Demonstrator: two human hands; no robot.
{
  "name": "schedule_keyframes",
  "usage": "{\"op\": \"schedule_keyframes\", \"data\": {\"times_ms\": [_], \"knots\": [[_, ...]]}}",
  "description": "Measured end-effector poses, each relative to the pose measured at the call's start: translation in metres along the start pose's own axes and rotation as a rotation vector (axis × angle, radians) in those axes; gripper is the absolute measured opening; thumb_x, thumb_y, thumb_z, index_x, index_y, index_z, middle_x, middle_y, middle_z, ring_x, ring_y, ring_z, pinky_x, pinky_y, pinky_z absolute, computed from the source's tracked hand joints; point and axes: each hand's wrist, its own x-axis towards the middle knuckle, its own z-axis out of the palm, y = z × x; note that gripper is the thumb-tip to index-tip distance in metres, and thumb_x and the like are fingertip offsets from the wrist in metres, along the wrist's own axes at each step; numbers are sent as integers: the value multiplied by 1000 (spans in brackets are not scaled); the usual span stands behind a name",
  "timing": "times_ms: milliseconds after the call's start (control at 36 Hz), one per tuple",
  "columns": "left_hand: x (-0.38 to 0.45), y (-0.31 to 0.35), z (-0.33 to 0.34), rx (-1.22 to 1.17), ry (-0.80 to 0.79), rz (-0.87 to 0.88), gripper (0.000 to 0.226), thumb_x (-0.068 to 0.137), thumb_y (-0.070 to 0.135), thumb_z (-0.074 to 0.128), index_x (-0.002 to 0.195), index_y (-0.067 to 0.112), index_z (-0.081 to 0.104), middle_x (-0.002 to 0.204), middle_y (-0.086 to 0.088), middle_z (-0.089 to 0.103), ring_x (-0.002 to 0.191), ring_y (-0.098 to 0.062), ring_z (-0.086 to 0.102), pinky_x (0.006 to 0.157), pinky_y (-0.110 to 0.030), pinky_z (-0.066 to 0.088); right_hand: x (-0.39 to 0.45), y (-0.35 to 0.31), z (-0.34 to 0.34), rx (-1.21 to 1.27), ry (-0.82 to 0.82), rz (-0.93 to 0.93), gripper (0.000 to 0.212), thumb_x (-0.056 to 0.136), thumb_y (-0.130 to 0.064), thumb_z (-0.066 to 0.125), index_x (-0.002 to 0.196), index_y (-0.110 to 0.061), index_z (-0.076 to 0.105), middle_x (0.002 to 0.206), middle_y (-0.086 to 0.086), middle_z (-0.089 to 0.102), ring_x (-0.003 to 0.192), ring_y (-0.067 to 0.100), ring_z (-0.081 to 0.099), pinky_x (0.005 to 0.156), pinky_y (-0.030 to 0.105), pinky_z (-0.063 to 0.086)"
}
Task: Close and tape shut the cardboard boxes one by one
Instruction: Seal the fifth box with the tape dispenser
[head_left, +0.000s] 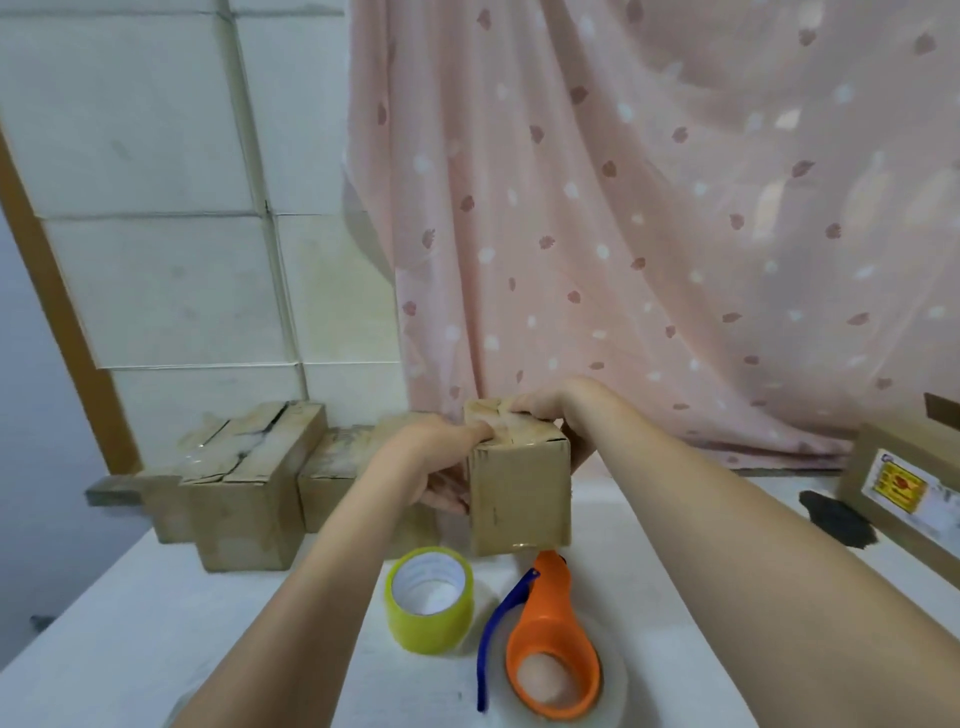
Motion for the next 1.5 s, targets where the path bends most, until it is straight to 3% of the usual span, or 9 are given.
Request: {"op": "schedule_keyframes", "data": {"times_ms": [278,361,528,667,861,1111,1278,1361,1500], "knots": [[24,-5,-8,-3,38,-16,44,95,38,60,119,2,55,99,-23,65,71,-33,66,68,-52,62,25,-22,9,-117,-42,37,52,98,-49,55,111,1,58,123,20,66,111,36,67,101,47,51],[30,-10,-4,-23,62,-2,43,95,37,62,120,2,56,96,-18,62,74,-32,65,56,-43,62,38,-25,12,-95,-53,49,63,98,-57,50,125,0,52,122,21,62,111,38,64,101,51,50],[45,-27,-6,354,346,235,24,92,25,64,73,11,59,69,-3,58,72,-24,62,61,-29,50,62,-26,30,-79,-26,17,59,102,-50,43,123,4,52,97,23,61,85,37,63,71,50,57],[57,-37,-17,581,493,375,22,86,23,67,101,6,70,94,-11,70,92,-28,63,79,-37,54,74,-23,49,-99,-26,13,53,106,-38,32,107,10,55,111,28,65,110,39,65,99,46,52],[88,-76,-29,824,276,341,45,101,55,37,145,47,39,160,7,30,146,-28,27,117,-59,18,113,-16,68,9,182,-126,41,93,-38,56,116,-4,61,105,17,68,88,36,70,80,49,60],[78,-90,-22,991,194,405,73,81,88,23,148,58,18,164,13,17,152,-24,10,117,-65,7,108,-12,71,36,363,-234,44,90,-34,59,125,-9,58,124,14,64,110,37,63,89,44,56],[81,-97,-18,1090,273,406,70,86,83,25,149,58,9,165,14,12,152,-23,10,118,-61,9,109,-4,71,165,219,-231,40,94,-42,53,111,-6,60,103,16,69,88,35,69,76,48,60],[83,-99,-18,1094,286,411,67,89,80,23,150,56,8,165,13,10,152,-23,9,118,-62,8,97,5,68,279,97,-250,36,102,-39,48,102,-6,61,93,16,66,76,31,63,65,39,55],[83,-103,-15,1124,287,423,66,91,77,17,151,51,6,166,11,7,153,-26,8,118,-63,6,86,19,74,194,94,-337,32,100,-36,50,103,-7,61,91,14,64,76,29,60,71,38,51]]}}
